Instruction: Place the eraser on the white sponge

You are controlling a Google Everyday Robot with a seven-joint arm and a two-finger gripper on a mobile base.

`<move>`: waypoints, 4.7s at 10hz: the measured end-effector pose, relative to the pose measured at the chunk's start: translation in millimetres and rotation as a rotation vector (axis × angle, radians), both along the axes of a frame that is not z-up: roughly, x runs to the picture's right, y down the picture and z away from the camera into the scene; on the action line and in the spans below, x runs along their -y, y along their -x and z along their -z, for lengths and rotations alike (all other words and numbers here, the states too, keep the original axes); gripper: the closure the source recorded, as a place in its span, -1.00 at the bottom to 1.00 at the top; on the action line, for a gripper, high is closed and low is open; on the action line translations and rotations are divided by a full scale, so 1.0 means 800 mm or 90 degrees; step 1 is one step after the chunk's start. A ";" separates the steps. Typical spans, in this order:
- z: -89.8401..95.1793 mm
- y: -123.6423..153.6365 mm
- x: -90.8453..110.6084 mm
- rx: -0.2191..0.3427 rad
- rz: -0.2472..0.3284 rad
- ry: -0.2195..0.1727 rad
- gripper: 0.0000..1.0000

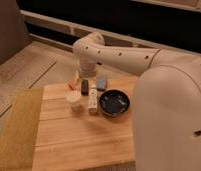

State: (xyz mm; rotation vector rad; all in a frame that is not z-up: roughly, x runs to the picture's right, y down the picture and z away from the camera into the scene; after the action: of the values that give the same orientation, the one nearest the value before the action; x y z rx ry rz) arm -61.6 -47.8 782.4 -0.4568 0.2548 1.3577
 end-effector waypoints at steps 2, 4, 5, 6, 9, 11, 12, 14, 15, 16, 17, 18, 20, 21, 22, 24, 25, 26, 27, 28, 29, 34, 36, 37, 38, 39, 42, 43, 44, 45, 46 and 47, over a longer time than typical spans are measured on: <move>-0.023 0.013 0.042 0.022 0.073 -0.087 -0.30; -0.044 0.032 0.058 0.064 0.103 -0.127 -0.30; -0.053 0.037 0.059 0.081 0.103 -0.132 -0.30; -0.069 0.036 0.055 0.100 0.091 -0.132 -0.30; -0.115 -0.002 0.046 0.083 0.055 -0.103 -0.30; -0.133 -0.003 0.049 0.076 0.058 -0.089 -0.30; -0.139 0.003 0.050 0.076 0.064 -0.082 -0.30; -0.154 0.012 0.038 0.071 0.073 -0.058 -0.30; -0.167 0.010 0.026 0.062 0.074 -0.035 -0.30; -0.176 0.008 0.016 0.054 0.072 -0.016 -0.30; -0.185 0.008 0.007 0.050 0.070 0.001 -0.30; -0.196 0.009 -0.002 0.048 0.069 0.020 -0.30; -0.207 0.016 -0.003 0.061 0.074 0.027 -0.30; -0.212 0.022 -0.002 0.070 0.079 0.030 -0.30; -0.219 0.032 -0.004 0.083 0.089 0.038 -0.30; -0.231 0.037 -0.014 0.090 0.102 0.059 -0.30; -0.237 0.038 -0.020 0.093 0.107 0.071 -0.30; -0.243 0.040 -0.023 0.095 0.112 0.082 -0.30; -0.245 0.040 -0.024 0.095 0.114 0.085 -0.30; -0.254 0.050 -0.030 0.100 0.125 0.101 -0.30; -0.261 0.054 -0.034 0.102 0.129 0.112 -0.30; -0.281 0.050 -0.040 0.096 0.110 0.140 -0.30; -0.286 0.043 -0.040 0.088 0.105 0.146 -0.30; -0.289 0.038 -0.042 0.083 0.103 0.153 -0.30; -0.290 0.037 -0.045 0.081 0.102 0.158 -0.30; -0.291 0.035 -0.047 0.079 0.101 0.163 -0.30; -0.295 0.034 -0.052 0.078 0.098 0.174 -0.29; -0.296 0.034 -0.051 0.080 0.095 0.174 -0.21; -0.297 0.034 -0.050 0.081 0.092 0.175 0.02; -0.297 0.034 -0.050 0.083 0.090 0.176 0.23; -0.297 0.034 -0.050 0.085 0.088 0.177 0.42; -0.297 0.032 -0.050 0.086 0.085 0.178 0.71</move>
State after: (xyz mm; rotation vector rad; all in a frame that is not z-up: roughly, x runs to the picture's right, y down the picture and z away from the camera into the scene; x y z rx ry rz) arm -87.4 -7.7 1020.4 -0.7497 0.3598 1.1594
